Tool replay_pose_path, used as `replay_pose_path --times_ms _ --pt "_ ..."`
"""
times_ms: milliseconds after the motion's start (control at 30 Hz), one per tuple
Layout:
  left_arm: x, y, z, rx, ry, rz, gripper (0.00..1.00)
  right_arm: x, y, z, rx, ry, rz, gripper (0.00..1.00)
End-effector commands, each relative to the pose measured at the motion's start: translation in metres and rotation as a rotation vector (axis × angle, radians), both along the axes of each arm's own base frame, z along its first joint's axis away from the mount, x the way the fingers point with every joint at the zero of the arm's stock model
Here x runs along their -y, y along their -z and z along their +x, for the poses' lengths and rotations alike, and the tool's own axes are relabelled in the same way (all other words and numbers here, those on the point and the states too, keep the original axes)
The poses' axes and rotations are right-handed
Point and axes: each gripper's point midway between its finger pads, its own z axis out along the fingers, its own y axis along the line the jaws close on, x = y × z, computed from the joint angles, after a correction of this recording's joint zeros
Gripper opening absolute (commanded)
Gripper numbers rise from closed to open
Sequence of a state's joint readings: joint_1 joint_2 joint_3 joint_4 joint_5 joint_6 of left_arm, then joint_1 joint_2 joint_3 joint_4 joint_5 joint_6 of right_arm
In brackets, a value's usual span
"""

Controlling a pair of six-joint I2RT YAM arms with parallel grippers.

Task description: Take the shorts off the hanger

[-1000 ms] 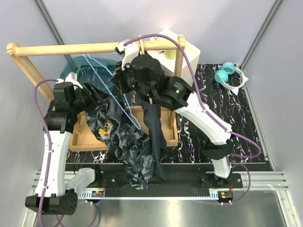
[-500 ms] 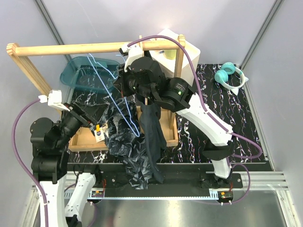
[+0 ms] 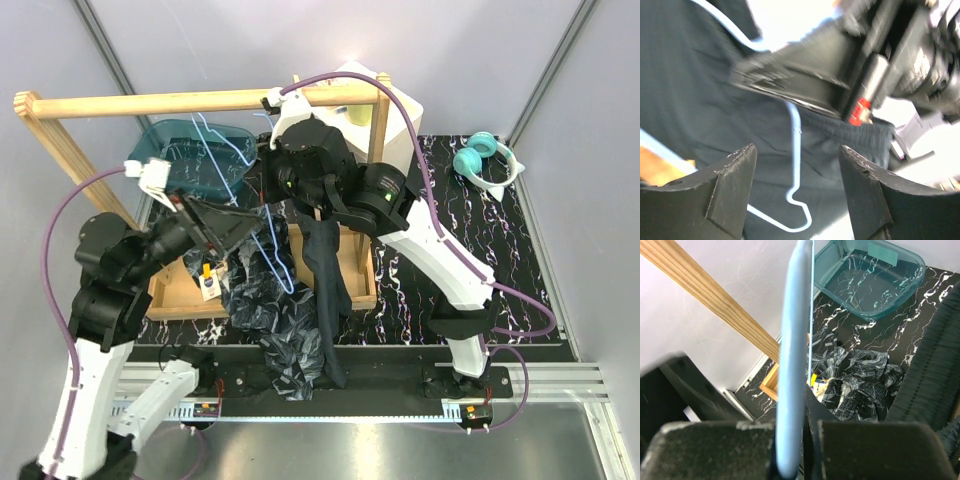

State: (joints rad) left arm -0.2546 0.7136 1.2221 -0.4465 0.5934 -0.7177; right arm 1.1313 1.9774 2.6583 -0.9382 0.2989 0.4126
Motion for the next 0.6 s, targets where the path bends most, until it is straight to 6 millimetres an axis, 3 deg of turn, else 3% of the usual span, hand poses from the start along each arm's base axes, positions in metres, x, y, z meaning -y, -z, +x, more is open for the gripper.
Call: replay_pose_path --times_ms 0,333,433,467,567 --pt "0.016 -0.021 -0.001 0.095 0.009 0.000 0.67 0.024 -0.048 -0.010 0.038 0.036 0.119 0.00" --pt "0.039 0.001 0.008 0.025 0.016 0.033 0.56 0.024 -0.052 -0.019 0.029 0.021 0.135 0.00" --pt "0.043 0.002 0.006 0.019 0.042 0.045 0.45 0.023 -0.054 -0.025 0.026 0.007 0.140 0.00" --pt "0.042 0.003 0.006 0.012 0.038 0.045 0.35 0.024 -0.054 -0.026 0.025 0.006 0.140 0.00" --pt "0.042 0.003 0.005 0.002 0.041 0.044 0.16 0.025 -0.054 -0.030 0.022 0.004 0.135 0.01"
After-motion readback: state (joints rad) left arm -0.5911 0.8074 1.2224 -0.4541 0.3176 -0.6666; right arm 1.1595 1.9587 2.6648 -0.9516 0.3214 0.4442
